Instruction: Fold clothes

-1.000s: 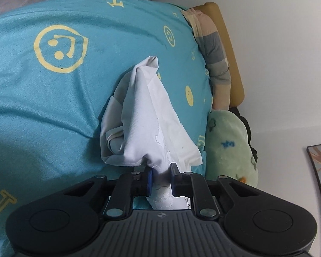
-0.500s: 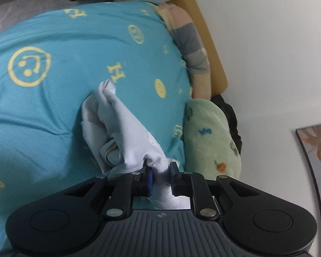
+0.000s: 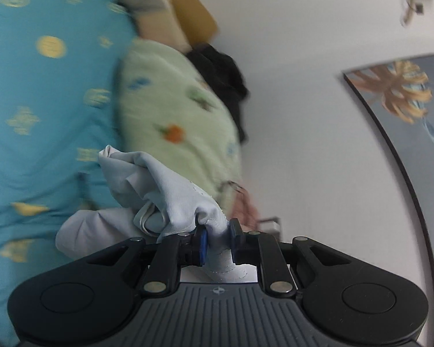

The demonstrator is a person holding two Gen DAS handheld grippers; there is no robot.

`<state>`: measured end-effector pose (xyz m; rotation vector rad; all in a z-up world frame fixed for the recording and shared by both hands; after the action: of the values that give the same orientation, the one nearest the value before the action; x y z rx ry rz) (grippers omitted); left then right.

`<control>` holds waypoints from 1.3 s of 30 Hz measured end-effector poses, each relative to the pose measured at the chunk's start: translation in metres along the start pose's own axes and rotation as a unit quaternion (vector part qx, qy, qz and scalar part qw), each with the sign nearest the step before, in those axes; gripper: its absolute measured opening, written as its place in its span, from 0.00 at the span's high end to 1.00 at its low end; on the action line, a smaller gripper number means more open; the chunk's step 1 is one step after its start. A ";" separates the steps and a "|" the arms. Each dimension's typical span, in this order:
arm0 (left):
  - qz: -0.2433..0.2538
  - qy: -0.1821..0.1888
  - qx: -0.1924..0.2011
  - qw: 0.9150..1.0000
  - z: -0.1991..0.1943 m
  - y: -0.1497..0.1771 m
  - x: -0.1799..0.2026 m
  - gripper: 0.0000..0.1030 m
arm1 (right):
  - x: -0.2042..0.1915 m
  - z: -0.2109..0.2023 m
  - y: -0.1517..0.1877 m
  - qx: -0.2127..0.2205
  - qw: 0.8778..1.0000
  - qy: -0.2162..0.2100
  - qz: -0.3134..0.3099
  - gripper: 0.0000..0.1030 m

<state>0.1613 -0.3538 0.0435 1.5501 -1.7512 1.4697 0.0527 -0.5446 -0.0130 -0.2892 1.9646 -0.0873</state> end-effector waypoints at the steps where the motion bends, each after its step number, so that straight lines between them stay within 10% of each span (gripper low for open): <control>1: 0.010 0.018 -0.005 1.000 0.021 -0.004 0.025 0.84 | -0.009 -0.012 -0.027 0.023 1.000 -0.003 -0.004 0.79; 9: 0.092 0.137 -0.040 0.986 0.188 -0.016 0.203 0.84 | -0.060 -0.105 -0.190 0.198 0.977 0.012 -0.078 0.79; 17: 0.144 0.131 -0.130 0.972 0.258 0.097 0.165 0.84 | 0.025 -0.141 -0.204 0.256 0.949 0.117 -0.145 0.79; 24: 0.222 0.076 -0.155 0.960 0.231 0.153 0.120 0.81 | 0.117 -0.146 -0.144 0.218 0.955 0.162 -0.116 0.79; 28: 0.251 0.037 -0.149 0.956 0.210 0.159 0.110 0.57 | 0.128 -0.146 -0.131 0.184 0.964 0.176 -0.080 0.76; 37: 0.350 0.018 -0.070 0.934 0.064 0.158 0.184 0.20 | 0.063 -0.203 -0.067 0.174 0.955 0.202 -0.133 0.72; 39: 0.375 0.016 -0.050 0.926 0.032 0.163 0.202 0.14 | 0.043 -0.223 -0.054 0.183 0.952 0.188 -0.158 0.47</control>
<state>-0.0367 -0.5052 0.1226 0.8046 -2.5063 1.6558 -0.1585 -0.6237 0.0486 -0.3582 2.2094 -0.7559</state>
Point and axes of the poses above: each gripper's, at about its wrist camera, not at the fingertips, and z roughly the way its jaws point, x to its right, y to its underside, the point moved 10 cm from there along z, roughly the way its jaws point, and after that the axes turned 11 degrees about z, right-handed, at the moved point
